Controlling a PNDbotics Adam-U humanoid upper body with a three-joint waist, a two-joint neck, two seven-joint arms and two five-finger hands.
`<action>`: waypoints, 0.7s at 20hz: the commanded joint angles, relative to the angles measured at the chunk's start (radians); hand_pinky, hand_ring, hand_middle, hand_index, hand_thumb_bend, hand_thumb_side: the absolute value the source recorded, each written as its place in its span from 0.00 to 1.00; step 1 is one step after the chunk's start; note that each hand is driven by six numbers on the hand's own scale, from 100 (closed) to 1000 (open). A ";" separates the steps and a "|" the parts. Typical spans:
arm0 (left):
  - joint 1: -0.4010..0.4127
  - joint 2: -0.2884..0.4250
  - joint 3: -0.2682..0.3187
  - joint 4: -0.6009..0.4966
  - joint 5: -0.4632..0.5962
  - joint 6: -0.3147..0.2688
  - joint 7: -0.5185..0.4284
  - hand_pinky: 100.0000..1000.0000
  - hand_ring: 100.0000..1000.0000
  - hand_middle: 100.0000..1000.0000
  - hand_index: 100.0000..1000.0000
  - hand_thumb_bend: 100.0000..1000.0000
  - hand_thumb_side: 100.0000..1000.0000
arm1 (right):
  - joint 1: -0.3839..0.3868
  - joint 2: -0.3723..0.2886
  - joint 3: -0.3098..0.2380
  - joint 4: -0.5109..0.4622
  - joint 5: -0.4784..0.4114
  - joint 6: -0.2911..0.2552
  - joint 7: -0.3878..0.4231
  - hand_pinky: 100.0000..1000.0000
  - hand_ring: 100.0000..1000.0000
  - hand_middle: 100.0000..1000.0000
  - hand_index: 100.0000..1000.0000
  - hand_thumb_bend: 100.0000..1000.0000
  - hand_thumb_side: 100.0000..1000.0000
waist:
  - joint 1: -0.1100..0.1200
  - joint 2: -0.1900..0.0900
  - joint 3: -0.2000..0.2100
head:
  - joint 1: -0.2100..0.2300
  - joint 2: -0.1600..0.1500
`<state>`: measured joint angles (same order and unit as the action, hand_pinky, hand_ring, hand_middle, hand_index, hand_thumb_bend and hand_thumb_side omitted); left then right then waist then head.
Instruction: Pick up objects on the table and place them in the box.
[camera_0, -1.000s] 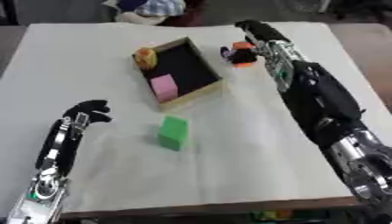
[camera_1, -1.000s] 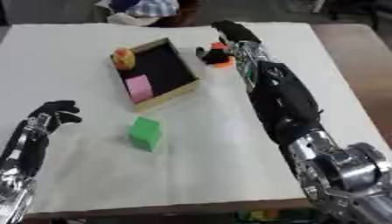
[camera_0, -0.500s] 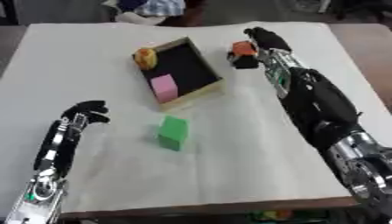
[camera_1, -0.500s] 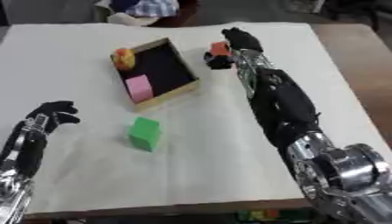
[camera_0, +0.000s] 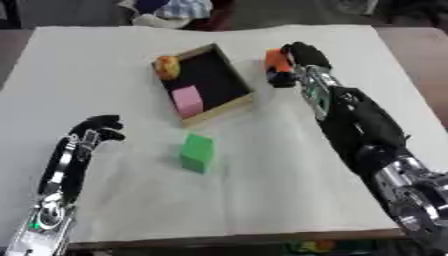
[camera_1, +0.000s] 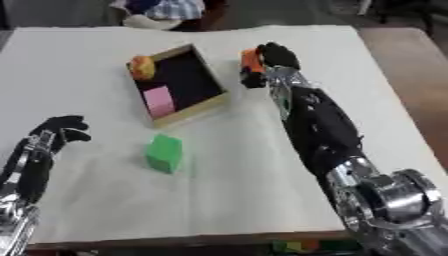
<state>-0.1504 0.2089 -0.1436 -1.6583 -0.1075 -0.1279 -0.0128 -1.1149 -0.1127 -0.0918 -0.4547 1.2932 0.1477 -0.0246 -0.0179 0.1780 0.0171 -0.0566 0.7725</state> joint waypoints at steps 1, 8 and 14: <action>-0.015 0.001 -0.001 -0.013 0.005 -0.001 -0.002 0.74 0.56 0.58 0.73 0.00 0.96 | -0.006 0.004 0.000 -0.020 0.014 0.006 -0.051 0.66 0.70 0.67 0.74 0.00 0.32 | 0.018 -0.018 0.001 | -0.003 -0.002; -0.015 0.001 0.000 -0.014 0.005 0.000 0.000 0.74 0.56 0.58 0.73 0.00 0.96 | -0.008 0.004 0.004 -0.047 0.021 0.005 -0.188 0.57 0.59 0.53 0.62 0.00 0.09 | 0.016 -0.017 0.002 | -0.002 -0.002; -0.015 0.002 0.000 -0.014 0.004 -0.001 0.000 0.74 0.56 0.58 0.73 0.00 0.96 | -0.016 0.001 0.019 -0.070 0.019 -0.026 -0.221 0.56 0.57 0.51 0.60 0.00 0.01 | 0.015 -0.018 0.000 | 0.000 -0.002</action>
<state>-0.1511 0.2087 -0.1436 -1.6583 -0.1074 -0.1278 -0.0127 -1.1008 -0.0972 -0.0785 -0.4959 1.3088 0.1288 -0.2379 -0.0179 0.1780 0.0182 -0.0579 0.7725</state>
